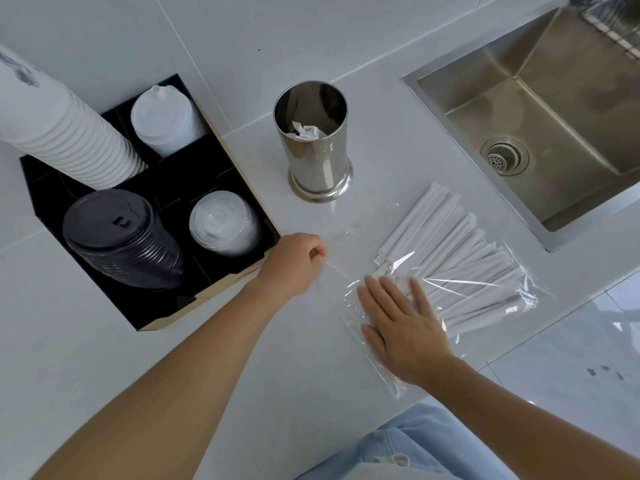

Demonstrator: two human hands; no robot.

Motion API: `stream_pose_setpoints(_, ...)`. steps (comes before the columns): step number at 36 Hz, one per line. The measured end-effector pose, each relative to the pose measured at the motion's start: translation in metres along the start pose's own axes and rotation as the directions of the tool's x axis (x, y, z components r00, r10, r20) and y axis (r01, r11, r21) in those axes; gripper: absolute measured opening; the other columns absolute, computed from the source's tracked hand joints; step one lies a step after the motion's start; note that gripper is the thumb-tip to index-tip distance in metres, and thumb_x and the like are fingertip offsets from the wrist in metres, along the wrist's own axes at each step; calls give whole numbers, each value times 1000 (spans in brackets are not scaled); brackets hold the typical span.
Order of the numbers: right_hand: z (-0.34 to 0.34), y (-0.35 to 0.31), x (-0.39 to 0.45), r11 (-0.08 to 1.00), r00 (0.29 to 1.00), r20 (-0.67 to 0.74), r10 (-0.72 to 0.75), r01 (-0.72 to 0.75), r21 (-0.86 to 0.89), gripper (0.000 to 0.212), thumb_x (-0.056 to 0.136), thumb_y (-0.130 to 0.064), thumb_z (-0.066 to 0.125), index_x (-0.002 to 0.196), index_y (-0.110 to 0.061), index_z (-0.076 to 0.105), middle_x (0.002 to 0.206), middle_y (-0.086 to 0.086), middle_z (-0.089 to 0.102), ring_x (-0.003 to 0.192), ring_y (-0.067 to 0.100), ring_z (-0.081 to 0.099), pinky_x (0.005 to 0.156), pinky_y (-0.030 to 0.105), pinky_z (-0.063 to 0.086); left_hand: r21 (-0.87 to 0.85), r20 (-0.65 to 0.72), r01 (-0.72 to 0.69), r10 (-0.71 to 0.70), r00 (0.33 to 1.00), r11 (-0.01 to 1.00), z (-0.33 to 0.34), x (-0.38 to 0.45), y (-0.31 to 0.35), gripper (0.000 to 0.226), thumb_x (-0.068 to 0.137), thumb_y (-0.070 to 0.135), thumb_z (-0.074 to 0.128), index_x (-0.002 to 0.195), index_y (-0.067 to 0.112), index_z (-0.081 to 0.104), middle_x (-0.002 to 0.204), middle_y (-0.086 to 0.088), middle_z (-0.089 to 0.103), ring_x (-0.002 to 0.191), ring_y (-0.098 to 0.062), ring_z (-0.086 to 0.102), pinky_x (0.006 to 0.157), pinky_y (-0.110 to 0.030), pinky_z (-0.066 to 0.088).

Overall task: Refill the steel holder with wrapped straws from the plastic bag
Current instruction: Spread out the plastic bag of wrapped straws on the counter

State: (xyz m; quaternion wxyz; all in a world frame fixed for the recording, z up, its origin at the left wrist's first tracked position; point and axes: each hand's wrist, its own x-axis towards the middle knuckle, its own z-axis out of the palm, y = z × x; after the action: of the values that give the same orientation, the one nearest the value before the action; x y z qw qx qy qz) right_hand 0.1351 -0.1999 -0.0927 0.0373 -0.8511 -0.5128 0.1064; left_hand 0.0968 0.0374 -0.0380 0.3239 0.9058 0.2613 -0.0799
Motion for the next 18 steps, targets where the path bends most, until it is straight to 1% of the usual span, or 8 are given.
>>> stream_pose_setpoints(5, 4, 5, -11, 1000, 1000, 27, -5, 5, -12, 59, 99, -47, 29, 150, -17, 36, 157, 1, 31, 145, 23, 29, 116, 54, 15, 29, -20, -8, 9, 1000, 1000, 1, -6, -4, 12, 87, 10, 55, 87, 11, 68, 88, -1, 67, 80, -15, 56, 72, -28, 47)
stream_pose_setpoints(8, 5, 4, -10, 1000, 999, 34, 1, -1, -9, 60, 99, -47, 29, 150, -16, 36, 157, 1, 30, 145, 22, 28, 117, 54, 14, 118, 3, -29, 29, 1000, 993, 0, -7, -2, 12, 89, 12, 52, 90, 13, 64, 93, -1, 66, 87, -20, 58, 77, -36, 50)
stream_pose_setpoints(11, 5, 3, -10, 1000, 999, 34, -4, 4, -11, 59, 99, -46, 29, 149, -16, 37, 157, 1, 31, 145, 23, 29, 117, 54, 15, 227, 91, -42, 22, 996, 973, -1, -5, 2, 17, 92, 19, 49, 106, 19, 58, 104, 1, 63, 97, -25, 59, 81, -42, 51)
stream_pose_setpoints(13, 5, 4, -11, 1000, 999, 35, -1, 2, -12, 59, 99, -46, 29, 150, -16, 36, 157, 2, 32, 145, 23, 30, 117, 54, 15, 302, 159, -72, 25, 987, 951, -1, -3, 7, 31, 92, 26, 49, 123, 27, 49, 113, 1, 61, 103, -28, 59, 83, -44, 51)
stream_pose_setpoints(15, 5, 5, -11, 1000, 999, 37, -4, 5, -16, 59, 99, -46, 29, 149, -16, 36, 157, 2, 32, 144, 23, 30, 117, 54, 14, 365, 205, -111, 37, 978, 924, -1, -1, 12, 40, 91, 24, 47, 129, 34, 42, 114, -1, 59, 103, -31, 59, 83, -44, 51)
stream_pose_setpoints(16, 4, 4, -11, 1000, 999, 41, -7, 8, -17, 59, 99, -46, 29, 149, -16, 36, 157, 2, 33, 144, 24, 30, 117, 54, 14, 381, 219, -127, 44, 975, 916, -1, -1, 14, 38, 91, 20, 46, 127, 33, 45, 113, -2, 59, 102, -31, 59, 80, -41, 50)
stream_pose_setpoints(17, 3, 4, -11, 1000, 999, 45, -11, 12, -17, 60, 99, -47, 29, 149, -16, 36, 156, 2, 33, 144, 24, 30, 117, 54, 14, 383, 222, -135, 51, 974, 914, 0, 0, 16, 32, 91, 15, 44, 119, 29, 52, 109, -2, 58, 100, -32, 58, 73, -36, 48)
stream_pose_setpoints(18, 2, 5, -11, 1000, 999, 48, -14, 15, -15, 60, 99, -47, 29, 149, -16, 37, 156, 3, 33, 144, 24, 31, 116, 54, 14, 379, 218, -135, 53, 975, 915, 0, 0, 17, 25, 90, 10, 42, 103, 25, 57, 101, -1, 56, 97, -31, 58, 63, -31, 42)
